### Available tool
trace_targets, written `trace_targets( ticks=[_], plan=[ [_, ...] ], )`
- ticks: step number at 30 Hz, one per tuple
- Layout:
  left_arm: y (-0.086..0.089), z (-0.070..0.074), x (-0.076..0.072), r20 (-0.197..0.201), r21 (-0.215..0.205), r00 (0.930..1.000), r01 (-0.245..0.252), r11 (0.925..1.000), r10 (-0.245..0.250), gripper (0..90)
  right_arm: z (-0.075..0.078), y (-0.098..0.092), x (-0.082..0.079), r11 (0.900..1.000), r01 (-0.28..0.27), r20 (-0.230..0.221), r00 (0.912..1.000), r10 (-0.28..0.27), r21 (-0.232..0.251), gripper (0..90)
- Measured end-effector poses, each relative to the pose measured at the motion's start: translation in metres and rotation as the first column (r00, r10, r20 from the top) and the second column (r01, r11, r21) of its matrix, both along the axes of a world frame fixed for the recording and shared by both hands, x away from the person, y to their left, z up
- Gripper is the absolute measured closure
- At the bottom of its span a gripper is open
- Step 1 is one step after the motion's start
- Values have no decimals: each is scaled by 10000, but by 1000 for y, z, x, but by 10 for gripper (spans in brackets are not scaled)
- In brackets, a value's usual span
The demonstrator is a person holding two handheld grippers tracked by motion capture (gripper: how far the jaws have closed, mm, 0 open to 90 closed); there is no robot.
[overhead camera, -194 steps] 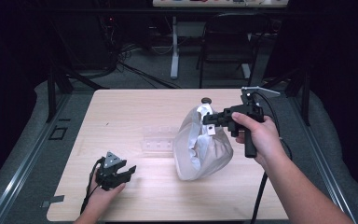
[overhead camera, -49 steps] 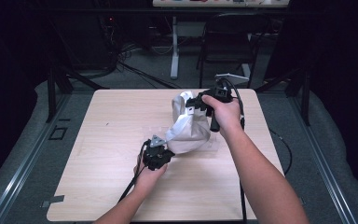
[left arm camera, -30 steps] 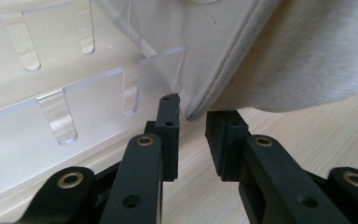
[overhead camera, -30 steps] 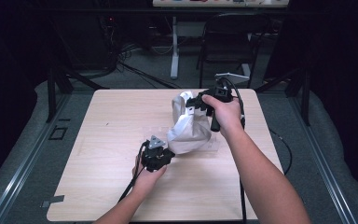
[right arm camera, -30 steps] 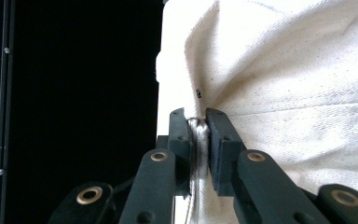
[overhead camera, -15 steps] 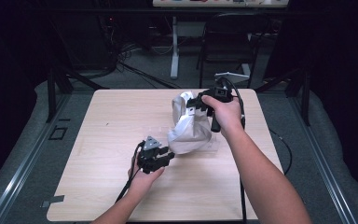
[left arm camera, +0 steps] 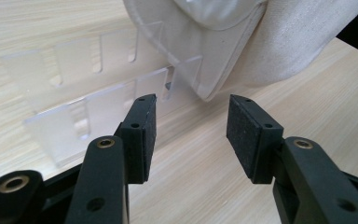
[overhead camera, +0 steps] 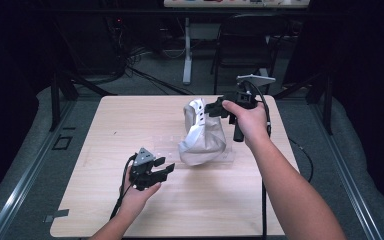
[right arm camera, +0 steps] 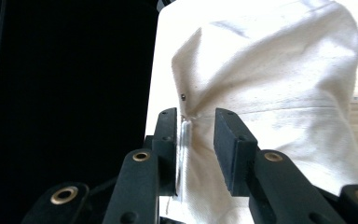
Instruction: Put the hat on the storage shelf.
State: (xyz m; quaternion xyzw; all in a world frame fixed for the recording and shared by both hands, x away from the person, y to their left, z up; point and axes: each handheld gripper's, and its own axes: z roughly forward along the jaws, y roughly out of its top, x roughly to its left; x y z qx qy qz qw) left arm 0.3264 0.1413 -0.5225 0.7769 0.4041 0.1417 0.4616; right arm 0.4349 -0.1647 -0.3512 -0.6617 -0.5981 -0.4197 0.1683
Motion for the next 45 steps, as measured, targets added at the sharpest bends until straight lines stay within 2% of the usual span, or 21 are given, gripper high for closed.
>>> trace_targets(
  ticks=[7,12,17,21,24,25,30,33,36,45],
  plan=[
    [21,-3,-5,-36,20,9995,-306,9995,306,526,7,-8,-8,9996,-108,121,9999,111,-257,678],
    [35,-6,-7,-71,12,9986,-516,9987,516,519,11,-15,-14,9989,-102,379,9992,119,-454,630],
    [47,-9,-8,-130,44,9966,-810,9967,811,509,13,-23,-19,9982,-71,462,9989,99,-600,606],
    [56,-12,-7,-223,-84,9941,-1068,9942,1066,501,13,-28,-22,9977,-14,648,9979,58,-679,569],
    [61,-15,-6,-338,19,9924,-1183,9930,1183,500,10,-32,-23,9965,12,690,9976,45,-837,555],
    [62,-16,-5,-317,-60,9917,-1248,9922,1246,500,9,-33,-23,9961,35,693,9976,26,-881,553],
    [64,-19,-3,-440,-18,9890,-1413,9900,1411,500,4,-39,-24,9970,150,596,9982,-105,-755,545],
    [65,-20,-3,-534,70,9901,-1297,9915,1299,500,3,-42,-25,9969,178,596,9981,-132,-770,545],
    [64,-21,-2,-370,100,9901,-1350,9908,1353,500,-1,-45,-29,9971,204,679,9976,-155,-727,545],
    [70,-22,0,-470,40,9866,-1562,9877,1562,498,-28,-59,-44,9933,271,703,9973,-193,-1127,545]
  ],
)
